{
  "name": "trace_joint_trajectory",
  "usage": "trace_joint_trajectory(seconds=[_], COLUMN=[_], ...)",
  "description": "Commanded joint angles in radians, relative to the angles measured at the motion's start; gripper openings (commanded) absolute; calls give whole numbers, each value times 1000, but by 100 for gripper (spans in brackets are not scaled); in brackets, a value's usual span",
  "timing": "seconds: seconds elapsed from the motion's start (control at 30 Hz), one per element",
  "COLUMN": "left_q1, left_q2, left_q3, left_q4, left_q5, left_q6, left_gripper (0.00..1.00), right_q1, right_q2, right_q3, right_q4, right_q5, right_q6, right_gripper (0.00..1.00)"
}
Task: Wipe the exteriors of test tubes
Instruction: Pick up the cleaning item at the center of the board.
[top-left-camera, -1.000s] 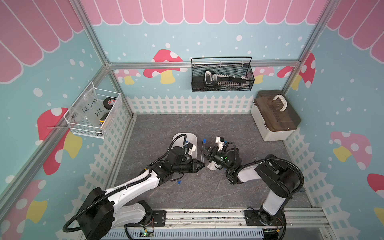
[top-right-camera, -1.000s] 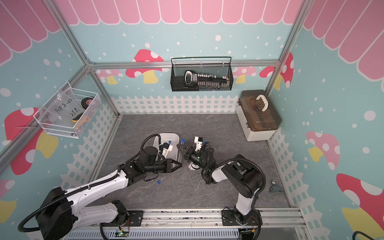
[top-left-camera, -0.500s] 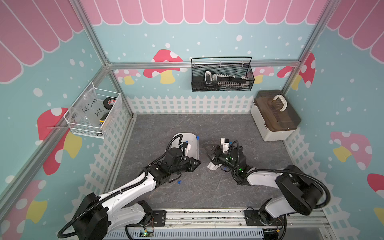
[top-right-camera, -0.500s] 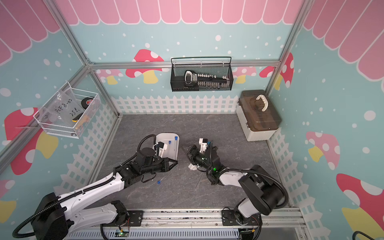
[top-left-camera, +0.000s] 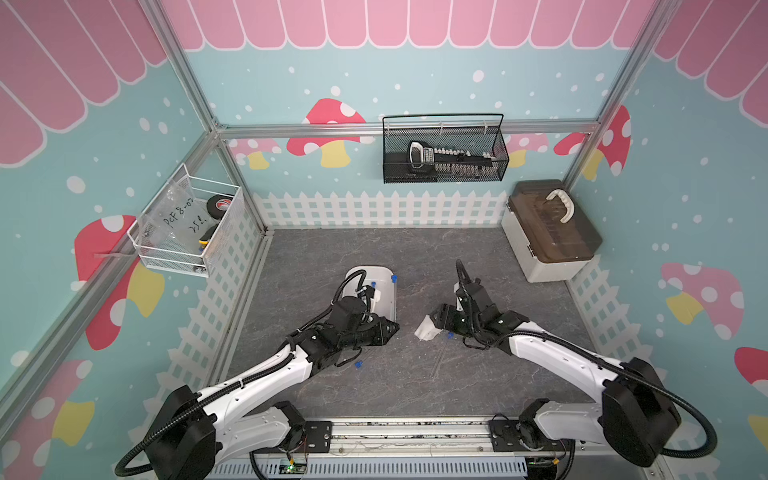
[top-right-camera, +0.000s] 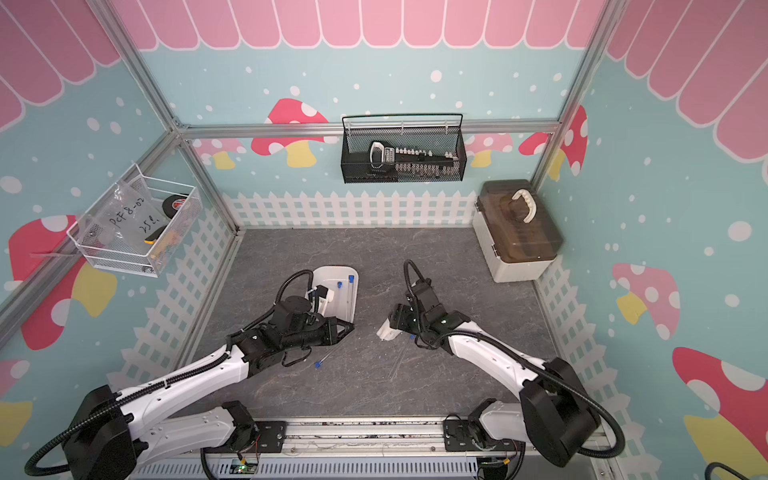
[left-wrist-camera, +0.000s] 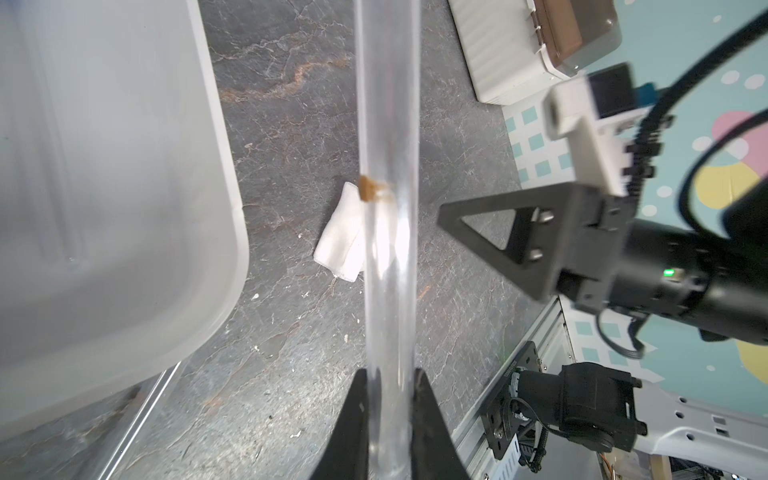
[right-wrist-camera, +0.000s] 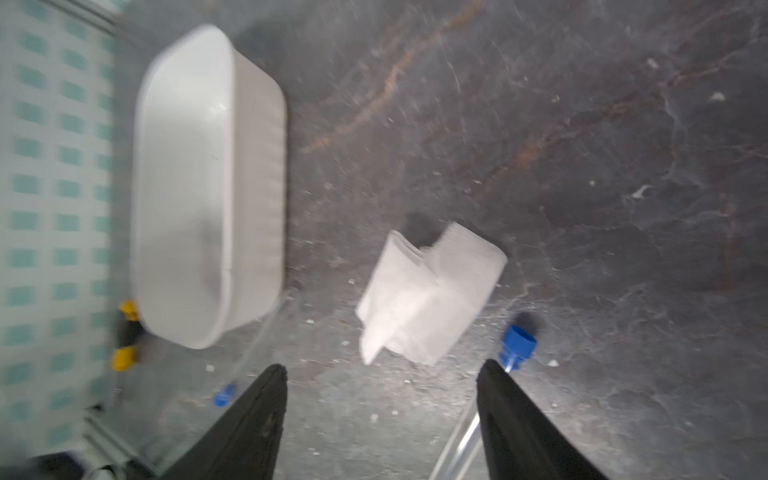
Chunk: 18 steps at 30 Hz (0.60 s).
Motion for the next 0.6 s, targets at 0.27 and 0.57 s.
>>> trace_joint_trajectory(seconds=[0.27,0.57], left_q1=[1,1], left_q2=[-41,-46], left_q3=[-18,-24], left_q4=[-19,-16], left_q5=[-14,-13], left_q6=[5,4], left_gripper=[9,9], right_q1=[-13,-32], right_q2=[219,295], right_q3=[133,150], right_q4=[44,57], right_q5=[-56,-84], right_q6=[-130,-138], right_gripper=[53,54])
